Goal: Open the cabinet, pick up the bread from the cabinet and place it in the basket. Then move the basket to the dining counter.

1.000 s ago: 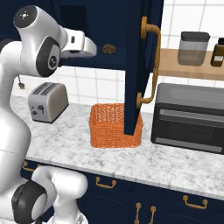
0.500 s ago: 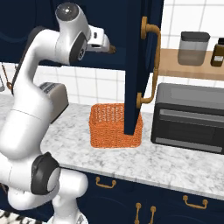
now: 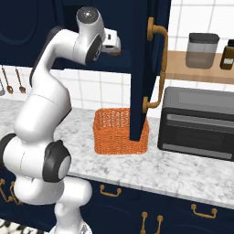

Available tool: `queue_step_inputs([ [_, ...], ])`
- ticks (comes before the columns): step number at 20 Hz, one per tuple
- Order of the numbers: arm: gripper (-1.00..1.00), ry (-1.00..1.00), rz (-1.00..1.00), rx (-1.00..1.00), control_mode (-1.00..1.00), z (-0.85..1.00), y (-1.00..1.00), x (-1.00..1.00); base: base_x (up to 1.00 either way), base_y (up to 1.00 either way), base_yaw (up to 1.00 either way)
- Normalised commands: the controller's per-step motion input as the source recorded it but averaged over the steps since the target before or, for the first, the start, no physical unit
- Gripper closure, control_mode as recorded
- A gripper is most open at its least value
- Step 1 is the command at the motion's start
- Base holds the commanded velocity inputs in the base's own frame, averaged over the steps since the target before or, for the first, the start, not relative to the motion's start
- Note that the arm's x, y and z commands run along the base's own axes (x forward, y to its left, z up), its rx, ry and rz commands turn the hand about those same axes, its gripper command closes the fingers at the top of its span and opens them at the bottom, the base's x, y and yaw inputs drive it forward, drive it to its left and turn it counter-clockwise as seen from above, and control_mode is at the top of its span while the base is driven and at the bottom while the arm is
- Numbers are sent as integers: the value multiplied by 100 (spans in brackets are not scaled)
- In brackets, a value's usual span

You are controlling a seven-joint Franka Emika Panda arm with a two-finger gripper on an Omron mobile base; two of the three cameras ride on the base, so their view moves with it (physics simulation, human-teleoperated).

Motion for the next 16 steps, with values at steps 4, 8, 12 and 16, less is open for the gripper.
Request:
queue_step_inputs([
  [4,-100,0,0,0,-100,-13,0,49,0,0,0],
  [8,-100,0,0,0,-100,-17,0,49,0,0,0],
  [12,-100,0,0,0,-100,-11,0,55,0,0,0],
  [16,-100,0,0,0,-100,-3,0,59,0,0,0],
])
